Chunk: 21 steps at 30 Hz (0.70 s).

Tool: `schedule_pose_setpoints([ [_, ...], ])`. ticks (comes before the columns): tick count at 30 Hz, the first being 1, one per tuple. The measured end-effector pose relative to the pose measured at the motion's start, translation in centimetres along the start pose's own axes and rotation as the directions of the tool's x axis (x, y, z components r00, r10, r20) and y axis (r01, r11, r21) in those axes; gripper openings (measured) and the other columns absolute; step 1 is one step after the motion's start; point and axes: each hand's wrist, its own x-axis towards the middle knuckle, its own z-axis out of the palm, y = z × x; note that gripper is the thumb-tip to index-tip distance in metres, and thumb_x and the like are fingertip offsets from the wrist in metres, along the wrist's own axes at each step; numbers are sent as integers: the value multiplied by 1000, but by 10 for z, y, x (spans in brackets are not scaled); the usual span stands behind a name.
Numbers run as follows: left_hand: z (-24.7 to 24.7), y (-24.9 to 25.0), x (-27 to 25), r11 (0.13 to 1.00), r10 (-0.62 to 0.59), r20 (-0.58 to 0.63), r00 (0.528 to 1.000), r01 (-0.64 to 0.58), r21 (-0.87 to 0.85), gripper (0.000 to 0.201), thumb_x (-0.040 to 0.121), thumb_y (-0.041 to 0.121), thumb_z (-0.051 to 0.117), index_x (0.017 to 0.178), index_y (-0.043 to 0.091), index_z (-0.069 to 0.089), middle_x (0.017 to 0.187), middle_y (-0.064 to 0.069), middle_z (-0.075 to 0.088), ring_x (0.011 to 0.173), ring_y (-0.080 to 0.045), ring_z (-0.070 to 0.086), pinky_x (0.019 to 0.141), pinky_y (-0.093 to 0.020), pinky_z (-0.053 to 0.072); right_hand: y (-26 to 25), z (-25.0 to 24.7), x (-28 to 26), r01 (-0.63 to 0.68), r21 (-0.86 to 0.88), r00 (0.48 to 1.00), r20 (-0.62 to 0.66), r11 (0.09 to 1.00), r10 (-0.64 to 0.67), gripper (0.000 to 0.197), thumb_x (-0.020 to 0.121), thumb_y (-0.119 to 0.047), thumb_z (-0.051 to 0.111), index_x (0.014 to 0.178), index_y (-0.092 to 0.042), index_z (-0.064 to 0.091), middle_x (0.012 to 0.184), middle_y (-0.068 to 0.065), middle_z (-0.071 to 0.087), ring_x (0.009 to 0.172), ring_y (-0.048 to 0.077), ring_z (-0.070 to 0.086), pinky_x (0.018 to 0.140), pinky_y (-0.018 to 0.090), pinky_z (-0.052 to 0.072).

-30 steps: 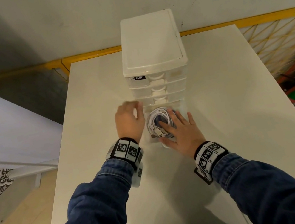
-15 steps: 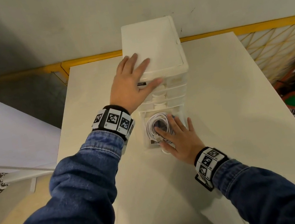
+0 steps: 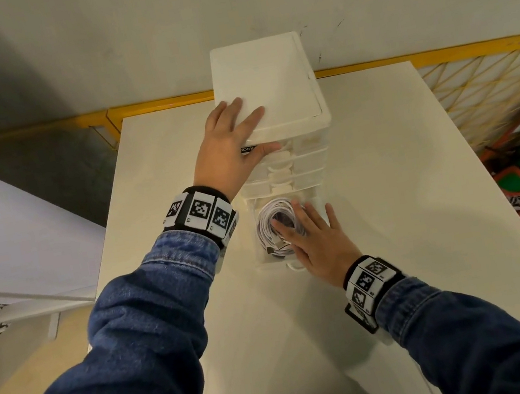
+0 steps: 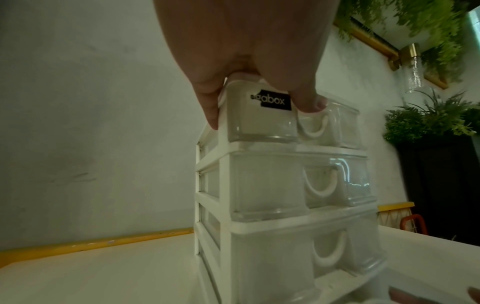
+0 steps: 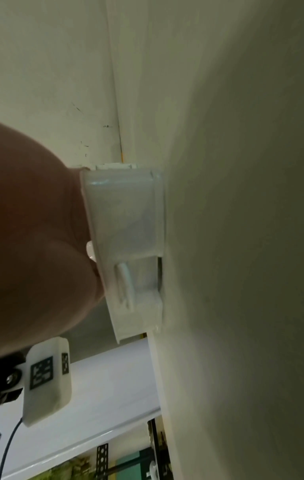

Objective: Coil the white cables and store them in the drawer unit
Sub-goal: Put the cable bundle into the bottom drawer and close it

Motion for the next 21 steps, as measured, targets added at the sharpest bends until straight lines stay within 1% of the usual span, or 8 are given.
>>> schedule_pose_setpoints([
  [1, 0, 0, 0, 1000, -4, 2, 1000, 4, -2, 74, 80, 68, 39, 128, 15, 58, 138, -22, 49, 131, -43, 37, 108, -44, 31, 0, 0, -1, 16, -4, 1000, -3, 1000, -16, 53, 90, -38, 18, 143, -37, 16, 152, 20, 22, 137, 42, 28, 108, 64, 16],
  [3, -1, 1, 0, 1000, -15, 7, 1000, 15, -9, 75, 79, 68, 38, 129, 15, 58, 139, -21, 48, 132, -42, 36, 108, -42, 30, 3, -3, -3, 47, -1, 999, 2, 999, -47, 53, 90, -42, 13, 142, -38, 17, 155, 19, 14, 141, 40, 18, 110, 62, 9],
  [6, -1, 1, -1, 1000, -17, 8, 1000, 17, -18, 74, 79, 68, 39, 129, 16, 58, 139, -21, 47, 133, -41, 35, 109, -41, 29, 10, -3, -6, 69, -33, 995, 72, 997, -66, 68, 83, -68, 6, 144, -37, 4, 157, 14, -6, 144, 33, -4, 113, 56, -7],
  [8, 1, 1, -1, 1000, -16, 3, 1000, 16, -18, 74, 79, 68, 40, 128, 16, 58, 139, -21, 48, 133, -42, 36, 109, -41, 29, 11, -1, -3, 80, -92, 992, 103, 993, -70, 80, 76, -76, 12, 144, -36, 0, 156, 15, -9, 144, 34, -5, 111, 55, -11],
  [10, 0, 1, -1, 1000, -21, 6, 1000, 21, -22, 73, 79, 67, 41, 129, 16, 58, 139, -20, 48, 133, -41, 35, 109, -41, 29, 10, -1, 2, 77, -124, 993, 100, 989, -64, 77, 79, -69, 22, 145, -34, 5, 156, 18, -4, 144, 37, 2, 111, 56, -9],
  [12, -1, 1, -1, 1000, -23, 11, 1000, 24, -20, 73, 78, 68, 41, 129, 17, 58, 140, -20, 48, 133, -40, 35, 109, -40, 29, 10, -4, 7, 73, -137, 995, 80, 988, -62, 72, 82, -63, 25, 145, -33, 9, 156, 19, 1, 143, 38, 8, 111, 58, -5],
  [18, -3, 2, -1, 999, -31, 24, 999, 32, -29, 72, 77, 65, 47, 129, 16, 58, 140, -20, 47, 134, -40, 34, 110, -41, 27, 12, -11, 13, 71, -178, 985, 165, 981, -41, 71, 90, -61, 29, 145, -31, -3, 156, 17, -8, 145, 32, 0, 113, 56, -5],
  [21, -3, 3, 0, 999, -46, 28, 999, 47, -27, 67, 78, 60, 50, 129, 16, 57, 141, -19, 47, 135, -39, 33, 110, -39, 26, 11, -12, 13, 49, -173, 988, 154, 984, -22, 81, 89, -58, 36, 146, -22, -9, 157, 15, -5, 145, 30, 3, 115, 55, 0],
])
